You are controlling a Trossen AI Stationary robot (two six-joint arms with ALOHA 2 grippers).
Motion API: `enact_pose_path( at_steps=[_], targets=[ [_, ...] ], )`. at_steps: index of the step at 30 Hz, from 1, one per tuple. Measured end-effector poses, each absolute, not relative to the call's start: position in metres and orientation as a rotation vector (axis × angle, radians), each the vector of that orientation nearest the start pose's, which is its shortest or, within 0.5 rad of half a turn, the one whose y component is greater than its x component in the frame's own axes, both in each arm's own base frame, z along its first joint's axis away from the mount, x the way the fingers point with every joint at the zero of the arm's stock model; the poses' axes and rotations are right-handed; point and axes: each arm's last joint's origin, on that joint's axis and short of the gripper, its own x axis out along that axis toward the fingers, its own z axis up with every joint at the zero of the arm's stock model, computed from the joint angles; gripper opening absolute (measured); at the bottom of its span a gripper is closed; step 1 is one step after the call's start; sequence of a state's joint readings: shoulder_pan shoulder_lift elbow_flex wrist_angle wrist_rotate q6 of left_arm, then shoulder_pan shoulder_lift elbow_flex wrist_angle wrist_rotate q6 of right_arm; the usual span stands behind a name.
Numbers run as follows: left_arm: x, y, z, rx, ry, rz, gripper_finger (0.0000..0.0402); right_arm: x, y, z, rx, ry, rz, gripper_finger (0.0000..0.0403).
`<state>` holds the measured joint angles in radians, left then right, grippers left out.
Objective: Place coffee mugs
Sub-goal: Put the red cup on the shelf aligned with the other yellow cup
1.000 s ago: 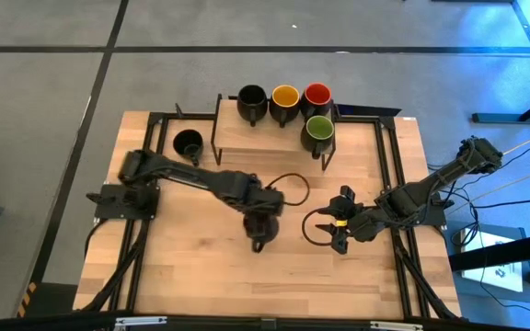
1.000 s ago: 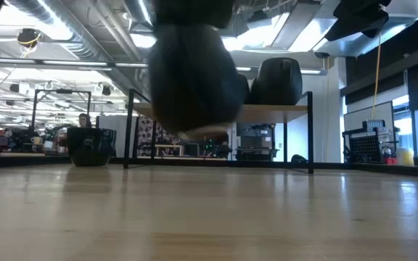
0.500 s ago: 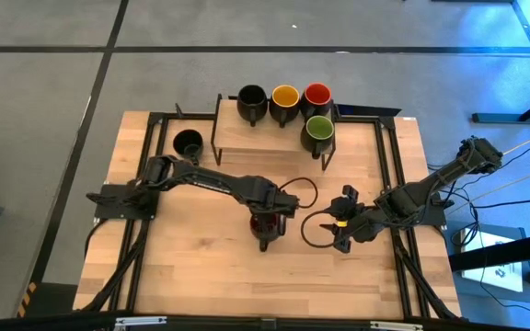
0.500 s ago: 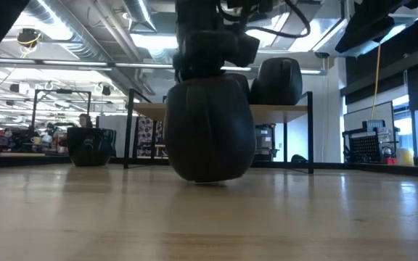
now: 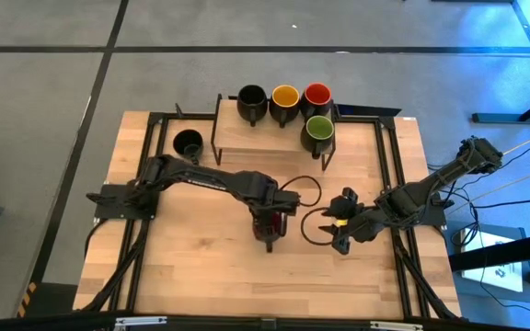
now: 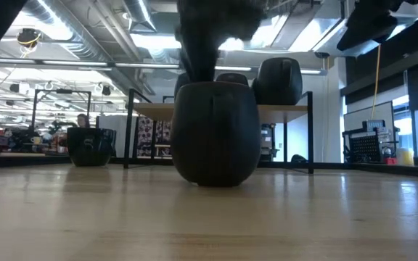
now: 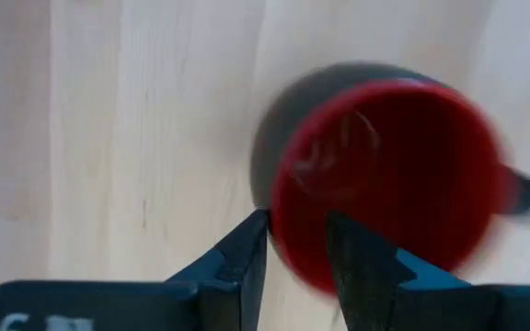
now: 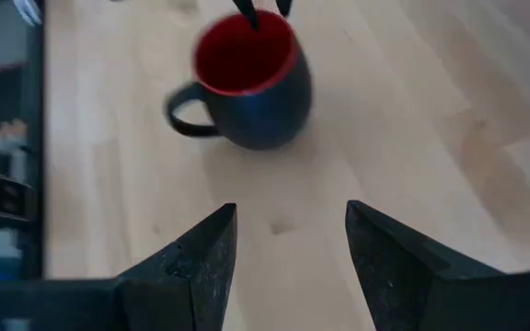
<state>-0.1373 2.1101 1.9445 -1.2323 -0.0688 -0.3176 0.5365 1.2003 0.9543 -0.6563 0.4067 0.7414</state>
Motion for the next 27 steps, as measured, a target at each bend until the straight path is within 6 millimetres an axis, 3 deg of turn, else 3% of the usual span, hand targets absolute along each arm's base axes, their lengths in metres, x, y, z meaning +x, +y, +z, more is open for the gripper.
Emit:
enact_pose_path(
  at_steps=[4, 8, 12, 15, 22, 27],
  targets=[
    [0.411, -0.072, 0.292, -0.013, 1.379, 0.069, 0.0106, 0.212, 0.114, 0.278, 0.379, 0.751, -0.142, 0.0193],
    [0.388, -0.088, 0.333, 0.143, 1.321, 0.000, 0.0106, 0.221, 0.120, 0.283, 0.508, 0.689, -0.116, 0.0193],
    [0.354, -0.098, 0.364, 0.231, 1.241, -0.022, 0.0106, 0.237, 0.133, 0.289, 0.566, 0.670, -0.123, 0.0193],
    [0.317, -0.103, 0.384, 0.262, 1.167, 0.013, 0.0106, 0.255, 0.144, 0.287, 0.592, 0.703, -0.189, 0.0193],
    [0.224, -0.106, 0.399, 0.237, 1.011, 0.116, 0.0107, 0.301, 0.163, 0.285, 0.712, 0.773, -0.422, 0.0193],
    [0.174, -0.099, 0.391, 0.150, 0.915, 0.113, 0.0107, 0.333, 0.174, 0.279, 0.820, 0.802, -0.612, 0.0193]
  ],
)
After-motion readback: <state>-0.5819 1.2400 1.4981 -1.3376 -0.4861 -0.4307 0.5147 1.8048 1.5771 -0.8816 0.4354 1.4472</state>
